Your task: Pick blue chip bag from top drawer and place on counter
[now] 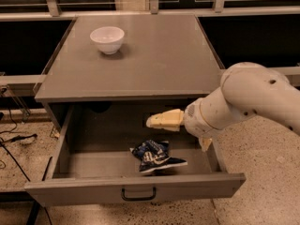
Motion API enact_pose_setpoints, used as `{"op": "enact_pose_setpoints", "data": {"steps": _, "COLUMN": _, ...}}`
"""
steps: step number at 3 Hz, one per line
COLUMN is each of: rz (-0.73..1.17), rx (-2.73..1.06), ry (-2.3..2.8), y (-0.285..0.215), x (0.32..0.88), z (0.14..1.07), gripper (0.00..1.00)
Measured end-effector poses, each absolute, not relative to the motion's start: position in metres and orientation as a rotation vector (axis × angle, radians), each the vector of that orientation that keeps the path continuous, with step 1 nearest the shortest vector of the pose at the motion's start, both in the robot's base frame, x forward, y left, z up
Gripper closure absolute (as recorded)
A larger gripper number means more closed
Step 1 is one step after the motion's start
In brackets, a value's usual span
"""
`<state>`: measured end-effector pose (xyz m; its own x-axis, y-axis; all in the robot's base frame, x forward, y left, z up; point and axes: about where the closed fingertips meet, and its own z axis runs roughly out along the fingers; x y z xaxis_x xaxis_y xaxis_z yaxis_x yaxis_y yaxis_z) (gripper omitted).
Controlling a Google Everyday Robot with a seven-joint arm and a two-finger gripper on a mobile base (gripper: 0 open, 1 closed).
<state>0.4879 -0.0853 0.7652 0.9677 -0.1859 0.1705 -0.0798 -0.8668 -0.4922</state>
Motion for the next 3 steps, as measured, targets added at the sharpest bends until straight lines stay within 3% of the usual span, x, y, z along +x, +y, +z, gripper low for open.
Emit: {"op": "enact_pose_setpoints", "data": {"steps": 3, "rz": -0.241, "rx": -2.679, "ry": 0.085, "y": -0.057, "x": 0.495, "z": 0.699, "gripper": 0.0}}
